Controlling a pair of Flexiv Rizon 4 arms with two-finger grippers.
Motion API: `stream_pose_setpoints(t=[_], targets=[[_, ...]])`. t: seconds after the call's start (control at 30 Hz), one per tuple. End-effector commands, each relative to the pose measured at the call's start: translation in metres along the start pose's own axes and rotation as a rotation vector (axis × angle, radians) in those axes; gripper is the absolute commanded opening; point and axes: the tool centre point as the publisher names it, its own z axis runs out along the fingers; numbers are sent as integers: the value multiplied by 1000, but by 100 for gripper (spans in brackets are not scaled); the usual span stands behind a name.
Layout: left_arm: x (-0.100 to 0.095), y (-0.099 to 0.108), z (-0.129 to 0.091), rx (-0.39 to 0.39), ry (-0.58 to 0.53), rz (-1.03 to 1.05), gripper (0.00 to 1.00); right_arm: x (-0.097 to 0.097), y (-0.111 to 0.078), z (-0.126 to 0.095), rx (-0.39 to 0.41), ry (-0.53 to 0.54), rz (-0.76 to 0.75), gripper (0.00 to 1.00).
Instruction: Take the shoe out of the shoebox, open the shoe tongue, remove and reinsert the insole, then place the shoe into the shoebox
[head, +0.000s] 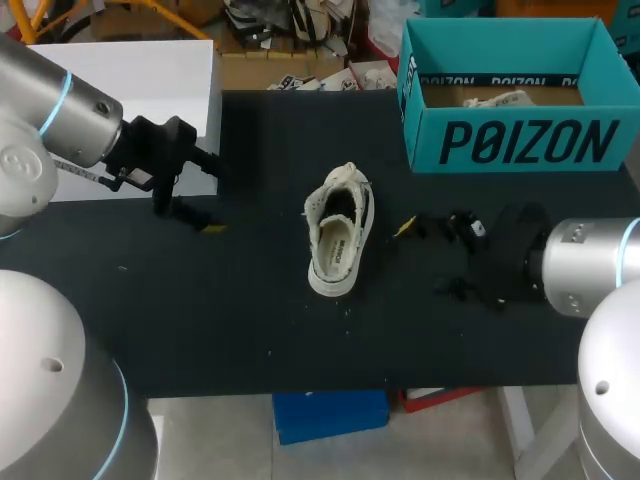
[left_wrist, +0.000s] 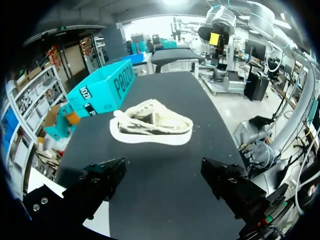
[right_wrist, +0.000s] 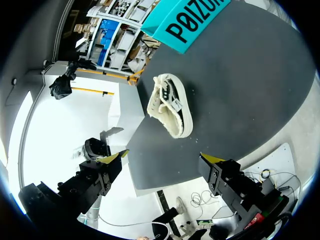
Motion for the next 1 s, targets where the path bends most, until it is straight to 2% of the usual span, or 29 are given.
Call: stream_pose_setpoints(t=[0.03, 0.23, 0.33, 0.43, 0.47, 0.63, 0.93, 1.0], targets=[[3, 1, 1, -1, -14, 2, 100, -6, -2, 5, -22, -21, -16, 100], [3, 1, 1, -1, -14, 2, 100, 10, 27, 27, 186, -456, -280, 100], [3, 1, 1, -1, -14, 2, 100, 17, 39, 39, 289, -633, -418, 100], [3, 1, 1, -1, -14, 2, 100, 18, 49, 55, 476, -859, -632, 100], [3, 1, 1, -1, -14, 2, 100, 18, 51, 60, 541, -903, -694, 100], [3, 1, 1, -1, -14, 2, 100, 19, 52, 64, 595, -995, -792, 100], [3, 1, 1, -1, -14, 2, 100, 19, 52, 64, 595, -995, -792, 100], [3, 1, 1, -1, -14, 2, 100, 21, 53, 68, 632, -1147, -835, 100]])
